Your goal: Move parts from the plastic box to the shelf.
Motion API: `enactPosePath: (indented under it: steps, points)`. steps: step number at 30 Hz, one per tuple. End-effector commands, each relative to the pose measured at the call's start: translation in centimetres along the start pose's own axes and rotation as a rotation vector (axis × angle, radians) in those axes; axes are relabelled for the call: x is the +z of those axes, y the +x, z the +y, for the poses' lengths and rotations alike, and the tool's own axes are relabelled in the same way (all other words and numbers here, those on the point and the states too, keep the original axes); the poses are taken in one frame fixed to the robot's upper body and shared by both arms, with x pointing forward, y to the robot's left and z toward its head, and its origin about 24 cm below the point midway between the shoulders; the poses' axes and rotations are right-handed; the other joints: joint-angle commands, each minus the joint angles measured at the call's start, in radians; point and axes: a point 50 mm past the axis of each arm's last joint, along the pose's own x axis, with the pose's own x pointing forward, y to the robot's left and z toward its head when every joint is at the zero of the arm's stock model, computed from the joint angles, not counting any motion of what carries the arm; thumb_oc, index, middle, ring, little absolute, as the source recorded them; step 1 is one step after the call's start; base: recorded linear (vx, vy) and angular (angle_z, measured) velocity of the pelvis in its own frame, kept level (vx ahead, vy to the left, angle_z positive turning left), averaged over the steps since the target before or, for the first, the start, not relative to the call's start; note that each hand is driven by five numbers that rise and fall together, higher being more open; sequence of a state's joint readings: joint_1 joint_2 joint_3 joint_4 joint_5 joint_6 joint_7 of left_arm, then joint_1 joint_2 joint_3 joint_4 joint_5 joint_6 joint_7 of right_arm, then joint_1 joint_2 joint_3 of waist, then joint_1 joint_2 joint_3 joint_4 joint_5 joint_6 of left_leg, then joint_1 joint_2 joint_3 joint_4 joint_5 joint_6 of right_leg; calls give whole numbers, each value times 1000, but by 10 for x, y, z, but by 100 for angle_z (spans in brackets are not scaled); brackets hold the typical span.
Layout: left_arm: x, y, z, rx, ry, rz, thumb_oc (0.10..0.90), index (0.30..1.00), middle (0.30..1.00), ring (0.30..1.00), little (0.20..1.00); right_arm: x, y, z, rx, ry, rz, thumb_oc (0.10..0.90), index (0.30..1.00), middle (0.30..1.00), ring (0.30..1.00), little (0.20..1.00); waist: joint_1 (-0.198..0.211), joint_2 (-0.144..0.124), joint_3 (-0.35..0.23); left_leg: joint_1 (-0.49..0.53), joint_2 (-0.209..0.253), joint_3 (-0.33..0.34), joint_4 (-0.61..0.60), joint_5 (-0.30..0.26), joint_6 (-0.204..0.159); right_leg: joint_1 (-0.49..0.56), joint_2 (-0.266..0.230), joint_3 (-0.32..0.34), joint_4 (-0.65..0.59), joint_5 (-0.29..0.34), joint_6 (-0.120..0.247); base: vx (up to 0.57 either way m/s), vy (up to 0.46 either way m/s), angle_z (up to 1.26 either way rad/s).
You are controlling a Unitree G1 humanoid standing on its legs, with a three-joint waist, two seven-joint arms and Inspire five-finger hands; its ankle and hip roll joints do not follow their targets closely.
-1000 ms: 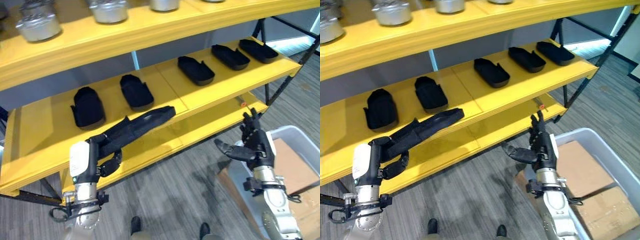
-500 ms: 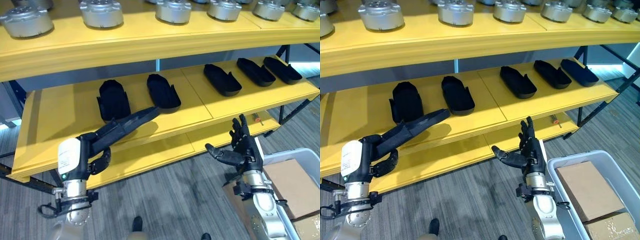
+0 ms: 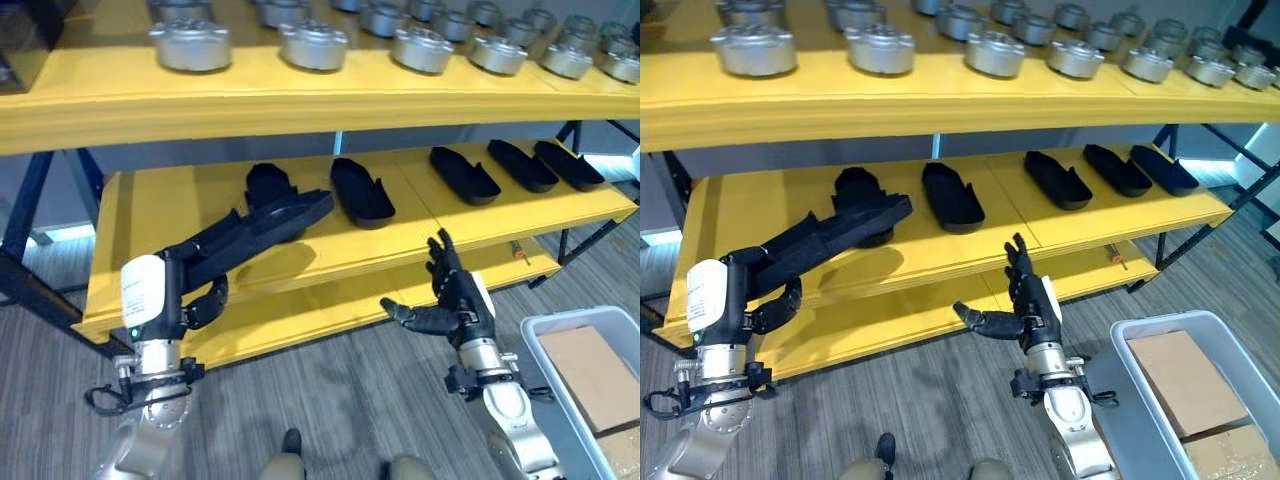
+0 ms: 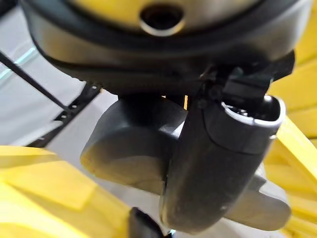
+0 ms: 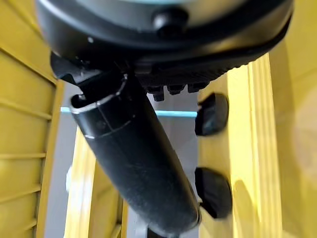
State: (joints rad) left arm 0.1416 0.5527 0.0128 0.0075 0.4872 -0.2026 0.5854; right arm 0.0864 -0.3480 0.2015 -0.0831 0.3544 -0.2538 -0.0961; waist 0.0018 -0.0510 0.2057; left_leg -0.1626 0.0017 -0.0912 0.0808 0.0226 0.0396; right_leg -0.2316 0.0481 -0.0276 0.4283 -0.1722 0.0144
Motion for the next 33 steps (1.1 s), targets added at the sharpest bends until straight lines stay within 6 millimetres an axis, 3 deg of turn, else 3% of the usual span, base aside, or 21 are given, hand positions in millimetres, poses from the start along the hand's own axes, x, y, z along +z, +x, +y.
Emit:
enactPosePath:
  steps: [1,3,9,12,13,14,16,17,20,23,28,33]
  points:
    - [40,31,28,198,-78,-235,400,300,300,300,300,55,17,-13,-24,-8,-307,900,1000,1000,1000,1000,-53,-37,-58,202,-71,-19,-30,-109,31,45,-50,42,-295,228,72,115,-46,119]
    - [39,25,21,166,-83,-223,400,300,300,300,300,54,12,-16,-11,-24,-293,900,1000,1000,1000,1000,-54,-54,-76,198,-89,-17,-7,-113,18,128,-50,60,-383,252,61,76,-97,105]
    - [45,20,15,145,-136,-227,400,300,300,300,300,56,9,-25,-48,-25,-299,900,1000,1000,1000,1000,-52,-45,-98,180,-75,9,67,-141,-14,192,-53,28,-445,256,49,89,-72,-14]
    - [49,23,13,143,-165,-240,400,300,300,300,300,58,10,-29,-68,-24,-309,900,1000,1000,1000,1000,-56,-41,-81,129,-64,35,197,-145,-48,218,-61,0,-444,240,37,58,-31,15]
    - [51,25,12,146,-180,-247,400,300,300,300,300,61,9,-31,-74,-39,-324,900,1000,1000,1000,1000,-64,-47,-72,100,-32,79,256,-113,-68,223,-75,-17,-440,234,33,-33,32,35]
    - [54,26,13,152,-202,-259,400,300,300,300,300,62,10,-32,-89,-45,-333,900,1000,1000,1000,1000,-67,-46,-54,64,36,104,295,-90,-84,231,-86,-29,-429,221,28,-20,77,56]
    - [54,26,15,163,-204,-265,400,300,300,300,300,63,11,-34,-105,-51,-336,900,1000,1000,1000,1000,-63,-56,-54,68,111,96,244,-86,-85,239,-112,-31,-423,210,40,47,161,67]
    - [53,24,18,183,-204,-253,400,300,300,300,300,61,8,-35,-114,-45,-325,900,1000,1000,1000,1000,-59,-59,-62,78,199,68,153,-43,-101,242,-142,-27,-415,198,61,115,247,43]
    - [48,23,17,188,-199,-221,400,300,300,300,300,58,5,-37,-119,-56,-305,900,1000,1000,1000,1000,-65,-32,-79,103,308,42,-54,107,-145,243,-157,-28,-386,163,81,108,264,20]
    - [51,25,16,184,-203,-238,400,300,300,300,300,56,2,-38,-120,-76,-292,900,1000,1000,1000,1000,-71,-3,-107,152,299,72,-141,105,-170,224,-169,-37,-357,163,97,49,248,1]
    - [64,34,18,183,-205,-314,400,300,300,300,300,54,5,-32,-125,-72,-290,900,1000,1000,1000,1000,-64,-32,-120,174,232,106,-91,34,-146,249,-227,-23,-368,190,131,61,179,-1]
    - [70,44,15,199,-220,-320,400,300,300,300,300,51,10,-18,-76,-42,-279,900,1000,1000,1000,1000,-64,-62,-134,191,197,150,-71,-8,-125,249,-257,12,-383,205,152,53,111,-17]
